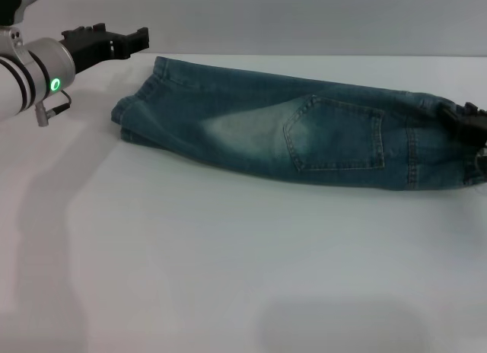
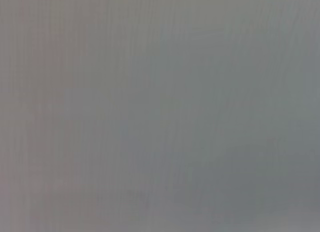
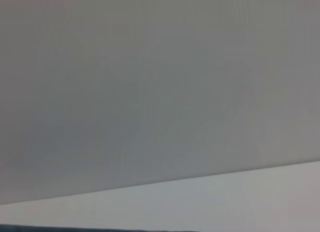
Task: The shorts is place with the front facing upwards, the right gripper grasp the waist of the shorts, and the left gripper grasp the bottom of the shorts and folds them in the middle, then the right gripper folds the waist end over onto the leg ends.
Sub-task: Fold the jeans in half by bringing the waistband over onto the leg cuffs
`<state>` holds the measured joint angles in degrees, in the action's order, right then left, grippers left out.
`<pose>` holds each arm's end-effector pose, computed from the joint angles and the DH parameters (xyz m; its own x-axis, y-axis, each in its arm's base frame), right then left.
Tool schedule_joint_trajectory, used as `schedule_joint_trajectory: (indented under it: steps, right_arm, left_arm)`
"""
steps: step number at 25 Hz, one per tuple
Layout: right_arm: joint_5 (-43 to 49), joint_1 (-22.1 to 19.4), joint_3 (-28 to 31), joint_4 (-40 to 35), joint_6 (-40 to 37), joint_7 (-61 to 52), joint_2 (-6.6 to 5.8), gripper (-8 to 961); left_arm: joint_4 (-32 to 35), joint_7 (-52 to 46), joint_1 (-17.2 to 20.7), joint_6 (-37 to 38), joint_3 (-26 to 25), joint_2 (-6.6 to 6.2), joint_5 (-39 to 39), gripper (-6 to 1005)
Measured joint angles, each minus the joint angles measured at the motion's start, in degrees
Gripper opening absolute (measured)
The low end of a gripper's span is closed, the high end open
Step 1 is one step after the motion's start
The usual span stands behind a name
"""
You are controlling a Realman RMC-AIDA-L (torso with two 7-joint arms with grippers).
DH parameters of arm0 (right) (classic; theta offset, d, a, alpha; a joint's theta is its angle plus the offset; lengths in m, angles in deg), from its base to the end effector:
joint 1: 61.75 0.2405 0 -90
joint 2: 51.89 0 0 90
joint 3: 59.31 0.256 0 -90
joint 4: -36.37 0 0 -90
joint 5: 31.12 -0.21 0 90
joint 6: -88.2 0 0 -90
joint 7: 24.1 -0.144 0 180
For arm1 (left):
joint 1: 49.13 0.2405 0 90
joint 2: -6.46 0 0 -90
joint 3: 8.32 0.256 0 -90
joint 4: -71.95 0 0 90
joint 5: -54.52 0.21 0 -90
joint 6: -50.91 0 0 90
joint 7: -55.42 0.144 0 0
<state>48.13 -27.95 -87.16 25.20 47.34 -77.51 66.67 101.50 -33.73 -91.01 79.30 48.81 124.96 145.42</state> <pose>0.3572 0.3820 -0.0064 0.5299 -0.3961 -0.7499 -0.8405 -0.1273 -0.5267 -0.2535 0.4635 0.0066 0.6642 0.4024 0.6300 0.7469 -0.3213 -0.5821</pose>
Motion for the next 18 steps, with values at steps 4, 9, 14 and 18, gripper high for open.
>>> schedule_joint_trajectory:
  steps: [4, 9, 14, 18]
  right_arm:
    - [-0.31, -0.58, 0.50, -0.60, 1.02, 0.13, 0.00, 470]
    - [-0.78, -2.10, 1.77, -2.88, 0.36, 0.14, 0.06, 471]
    - [-2.56, -5.45, 2.95, -6.26, -6.28, -1.41, -0.07, 473]
    - [-2.13, -8.38, 2.11, -10.20, -13.07, -7.23, -0.27, 474]
  left_arm:
    - [-0.53, 0.01, 0.03, 0.00, 0.00, 0.02, -0.01, 787]
    - [-0.64, 0.04, 0.35, 0.00, 0.00, 0.05, -0.03, 783]
    - [-0.64, 0.04, 1.00, 0.45, 0.00, 0.06, -0.83, 778]
    - [-0.31, 0.10, 1.72, 2.01, 0.14, 0.05, -2.15, 775]
